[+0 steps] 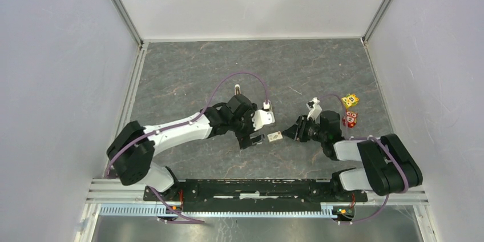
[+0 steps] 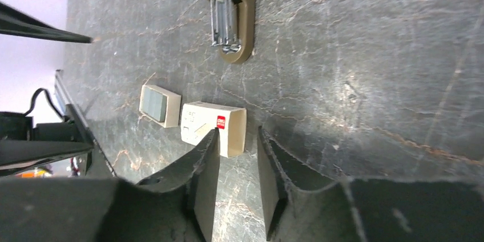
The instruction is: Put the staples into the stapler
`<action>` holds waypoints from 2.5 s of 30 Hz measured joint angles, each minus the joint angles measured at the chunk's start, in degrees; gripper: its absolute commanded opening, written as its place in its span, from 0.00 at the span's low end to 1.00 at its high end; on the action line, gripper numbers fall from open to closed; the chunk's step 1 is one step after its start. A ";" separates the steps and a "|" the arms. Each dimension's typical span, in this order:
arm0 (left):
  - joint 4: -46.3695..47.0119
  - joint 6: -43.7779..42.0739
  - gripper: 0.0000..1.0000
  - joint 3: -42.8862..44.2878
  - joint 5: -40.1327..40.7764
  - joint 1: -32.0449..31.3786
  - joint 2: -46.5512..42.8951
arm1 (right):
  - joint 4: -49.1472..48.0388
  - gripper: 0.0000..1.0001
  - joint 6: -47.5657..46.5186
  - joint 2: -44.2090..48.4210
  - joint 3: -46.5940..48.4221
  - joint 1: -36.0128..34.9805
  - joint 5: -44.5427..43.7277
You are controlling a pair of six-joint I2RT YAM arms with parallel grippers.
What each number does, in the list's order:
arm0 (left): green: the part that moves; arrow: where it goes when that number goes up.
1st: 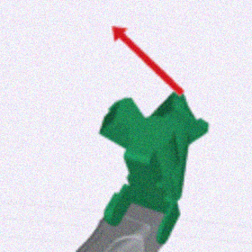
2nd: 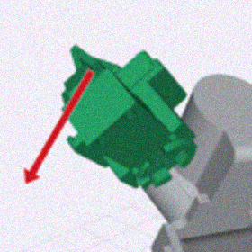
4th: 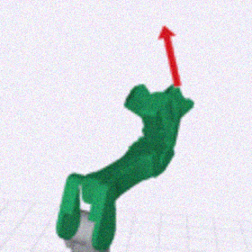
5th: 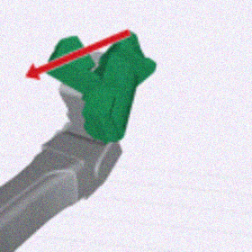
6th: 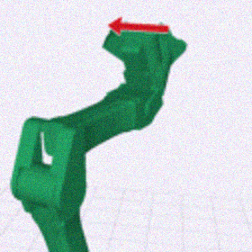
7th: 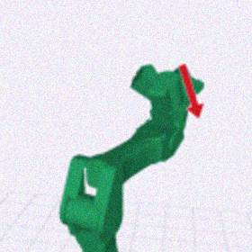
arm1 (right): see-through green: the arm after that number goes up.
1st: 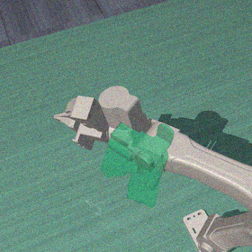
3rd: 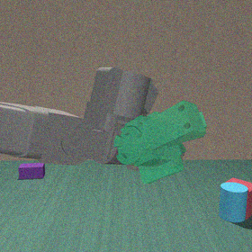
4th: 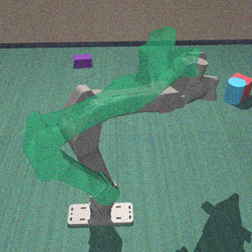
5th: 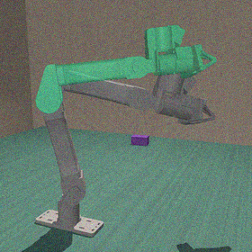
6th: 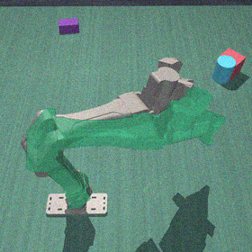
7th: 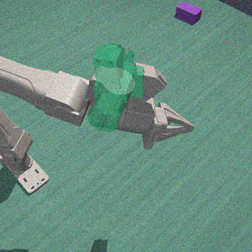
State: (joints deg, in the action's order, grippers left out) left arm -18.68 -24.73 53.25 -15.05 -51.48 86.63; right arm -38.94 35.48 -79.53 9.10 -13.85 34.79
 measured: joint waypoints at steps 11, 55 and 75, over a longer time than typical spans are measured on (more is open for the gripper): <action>2.82 11.89 1.00 -2.47 11.06 7.17 -18.80 | 22.51 0.44 -4.48 14.82 6.43 -3.02 -12.41; -11.10 27.30 1.00 -9.20 37.44 12.52 -48.87 | 44.81 0.33 -5.09 -8.76 35.19 -45.20 -50.49; -11.23 27.30 1.00 -9.20 37.44 12.52 -48.76 | 45.66 0.26 -4.76 -9.84 35.26 -45.31 -51.80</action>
State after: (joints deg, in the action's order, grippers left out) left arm -29.91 2.57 44.05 22.39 -38.96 37.87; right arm 6.72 30.72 -89.36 44.36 -59.16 -17.02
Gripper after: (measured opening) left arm 0.996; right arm 0.278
